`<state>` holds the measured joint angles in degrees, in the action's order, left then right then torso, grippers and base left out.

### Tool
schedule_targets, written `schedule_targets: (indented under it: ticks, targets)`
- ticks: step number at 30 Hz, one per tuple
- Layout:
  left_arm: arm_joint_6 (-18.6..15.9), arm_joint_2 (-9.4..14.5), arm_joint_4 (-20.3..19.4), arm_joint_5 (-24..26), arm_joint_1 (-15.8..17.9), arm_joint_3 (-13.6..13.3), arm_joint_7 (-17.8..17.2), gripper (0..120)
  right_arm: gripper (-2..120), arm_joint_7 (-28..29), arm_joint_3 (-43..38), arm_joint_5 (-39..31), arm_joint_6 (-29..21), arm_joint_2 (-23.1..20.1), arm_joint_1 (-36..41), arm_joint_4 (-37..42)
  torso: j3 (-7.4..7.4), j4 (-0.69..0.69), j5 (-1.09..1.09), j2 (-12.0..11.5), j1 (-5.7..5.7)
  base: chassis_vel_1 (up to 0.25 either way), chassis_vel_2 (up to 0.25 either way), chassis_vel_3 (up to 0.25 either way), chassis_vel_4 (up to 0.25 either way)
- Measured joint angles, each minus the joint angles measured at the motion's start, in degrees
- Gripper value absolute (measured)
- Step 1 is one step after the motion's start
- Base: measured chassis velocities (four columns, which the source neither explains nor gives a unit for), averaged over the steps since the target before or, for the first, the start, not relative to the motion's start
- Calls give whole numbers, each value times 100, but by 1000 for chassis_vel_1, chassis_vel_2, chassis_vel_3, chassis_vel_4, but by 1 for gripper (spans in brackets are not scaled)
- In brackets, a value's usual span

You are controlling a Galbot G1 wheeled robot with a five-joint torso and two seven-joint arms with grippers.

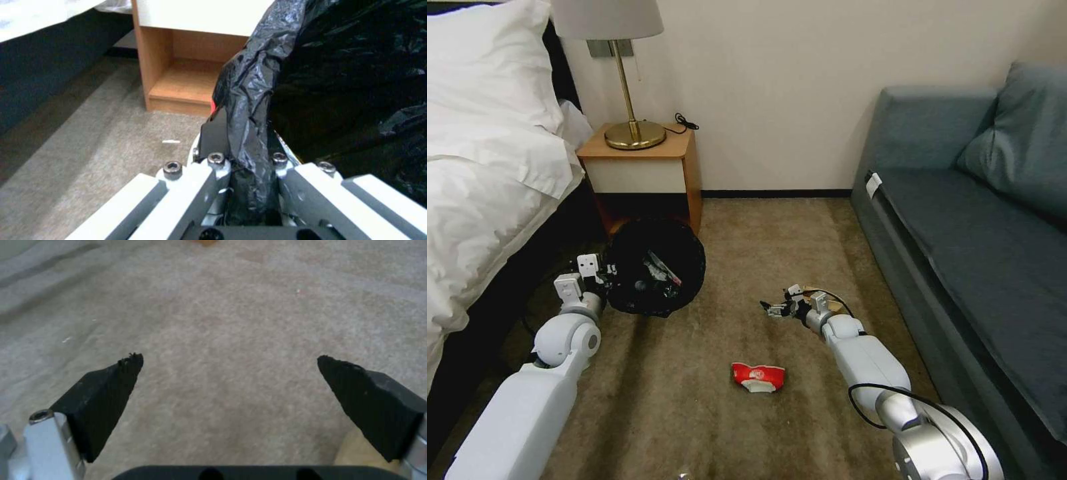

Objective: Pick up the trash bin, then pick up the garbage on the floor and place it into the trash bin.

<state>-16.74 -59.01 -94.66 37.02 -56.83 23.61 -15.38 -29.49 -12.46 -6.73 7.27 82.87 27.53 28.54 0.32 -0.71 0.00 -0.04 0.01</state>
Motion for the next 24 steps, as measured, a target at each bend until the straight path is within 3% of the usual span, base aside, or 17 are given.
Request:
schedule_targets:
  ticks: [13, 19, 24]
  targets:
    - [-2, -24, 24, -18, -29, 5, 31, 2, 100, 69, 216, -49, -322, -139, 136, 218, 0, 2, 0, 0, 0, -61, 65, 62, -52]
    - [-45, 90, -28, 7, -116, 69, 103, 2, 100, -225, 1054, -314, -688, -624, 392, 987, 0, 1, 1, 0, 0, 0, 0, 0, 0]
    - [-87, 195, -43, 34, -199, 157, 169, 2, 100, -642, 1963, -824, -853, -1357, 529, 1826, 0, 4, 3, 0, 0, 0, 0, 0, 0]
